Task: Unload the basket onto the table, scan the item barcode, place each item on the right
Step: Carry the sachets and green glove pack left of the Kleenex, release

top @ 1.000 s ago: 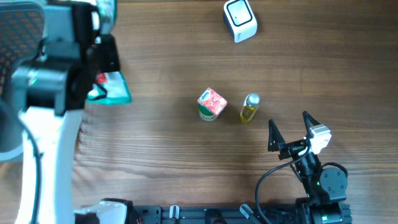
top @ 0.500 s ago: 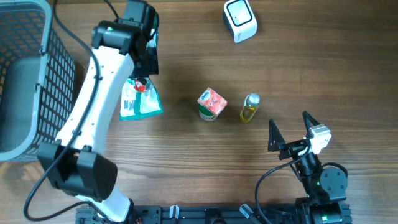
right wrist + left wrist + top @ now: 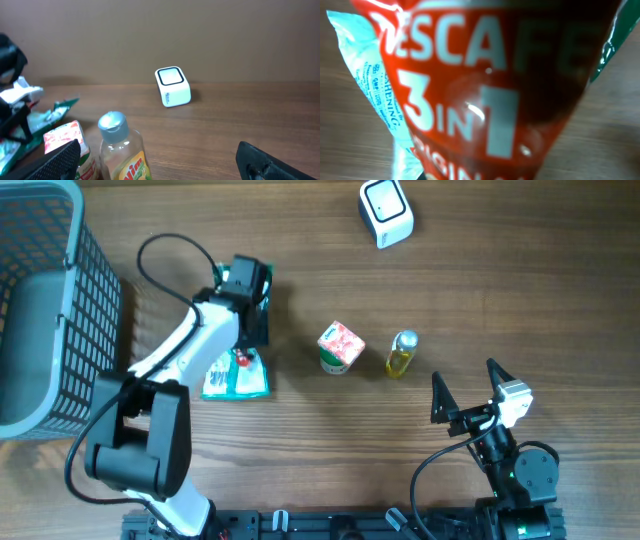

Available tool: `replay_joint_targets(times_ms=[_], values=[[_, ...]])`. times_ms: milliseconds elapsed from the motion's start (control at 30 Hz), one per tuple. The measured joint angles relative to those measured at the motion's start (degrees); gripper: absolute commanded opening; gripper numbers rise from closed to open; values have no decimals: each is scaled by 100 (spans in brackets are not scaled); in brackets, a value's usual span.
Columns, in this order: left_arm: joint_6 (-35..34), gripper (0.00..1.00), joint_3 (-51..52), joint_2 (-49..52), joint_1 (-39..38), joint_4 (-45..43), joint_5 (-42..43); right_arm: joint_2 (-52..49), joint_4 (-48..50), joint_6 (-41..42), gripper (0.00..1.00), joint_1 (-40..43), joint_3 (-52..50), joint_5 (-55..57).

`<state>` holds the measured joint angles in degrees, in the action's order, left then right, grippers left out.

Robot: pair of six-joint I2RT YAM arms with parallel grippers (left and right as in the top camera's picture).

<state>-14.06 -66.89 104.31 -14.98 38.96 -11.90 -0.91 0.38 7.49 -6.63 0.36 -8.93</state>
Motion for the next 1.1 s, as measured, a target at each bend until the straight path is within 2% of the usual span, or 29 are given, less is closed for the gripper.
replay_joint_targets(times_ms=[67,133,233,267,300,500,767,1100], values=[[11,23,260,0,-9,-210,0,0,0,0,100,0,0,2],[-7,49,378,0,-7,-275,0,0,0,0,100,0,0,2],[-4,80,385,0,-9,-321,0,0,0,0,100,0,0,2],[0,88,385,0,-9,-323,4,0,0,0,100,0,-2,2],[13,91,385,0,-7,-323,-4,0,0,0,100,0,0,2],[114,100,385,-39,-7,-317,74,0,0,0,100,0,0,2],[260,100,33,-992,59,87,199,0,0,0,100,0,0,2],[334,100,-105,-1976,1078,-339,398,0,0,0,100,0,0,2]])
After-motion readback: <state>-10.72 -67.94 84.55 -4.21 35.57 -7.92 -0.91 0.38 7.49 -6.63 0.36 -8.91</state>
